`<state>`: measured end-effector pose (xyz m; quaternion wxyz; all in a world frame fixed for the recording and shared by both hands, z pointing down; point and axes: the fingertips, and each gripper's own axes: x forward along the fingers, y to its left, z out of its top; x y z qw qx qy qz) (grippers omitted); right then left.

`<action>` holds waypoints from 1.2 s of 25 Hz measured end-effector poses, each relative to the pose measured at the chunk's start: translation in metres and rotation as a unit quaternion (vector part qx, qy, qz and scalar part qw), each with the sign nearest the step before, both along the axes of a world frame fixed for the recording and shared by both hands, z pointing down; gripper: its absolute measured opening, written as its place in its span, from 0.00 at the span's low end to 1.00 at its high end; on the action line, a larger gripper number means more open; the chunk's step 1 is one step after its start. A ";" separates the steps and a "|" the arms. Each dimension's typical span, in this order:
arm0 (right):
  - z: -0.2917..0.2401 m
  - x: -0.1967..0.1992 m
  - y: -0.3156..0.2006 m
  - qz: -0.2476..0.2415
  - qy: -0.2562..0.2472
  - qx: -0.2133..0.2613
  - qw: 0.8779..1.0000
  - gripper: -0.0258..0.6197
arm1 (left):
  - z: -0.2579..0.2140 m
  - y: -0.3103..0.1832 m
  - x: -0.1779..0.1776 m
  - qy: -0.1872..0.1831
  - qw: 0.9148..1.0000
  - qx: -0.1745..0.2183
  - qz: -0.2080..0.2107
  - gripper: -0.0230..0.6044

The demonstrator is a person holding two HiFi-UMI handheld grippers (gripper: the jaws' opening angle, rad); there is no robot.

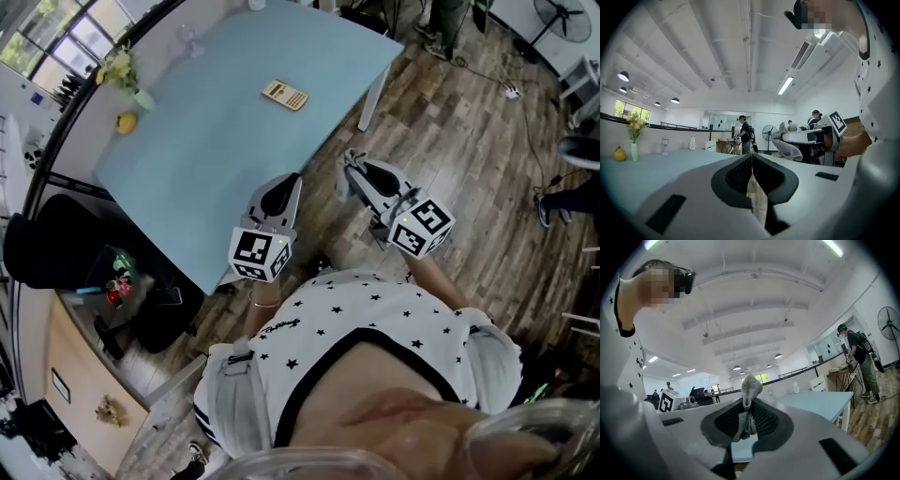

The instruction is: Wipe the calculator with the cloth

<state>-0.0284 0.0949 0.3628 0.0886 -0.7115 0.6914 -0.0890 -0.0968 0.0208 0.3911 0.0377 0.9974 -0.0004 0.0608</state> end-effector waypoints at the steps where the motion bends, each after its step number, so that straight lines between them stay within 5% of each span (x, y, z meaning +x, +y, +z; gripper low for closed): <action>1: 0.000 0.001 -0.004 0.000 0.002 0.000 1.000 0.11 | 0.001 -0.004 0.000 0.000 1.000 0.000 0.000 0.09; 14: 0.018 0.040 -0.048 -0.027 -0.011 -0.013 0.999 0.11 | 0.014 -0.043 0.022 -0.012 0.999 -0.005 -0.036 0.09; 30: 0.009 0.148 -0.180 -0.188 -0.015 0.008 0.982 0.11 | 0.003 -0.137 0.109 -0.013 0.980 0.011 -0.198 0.09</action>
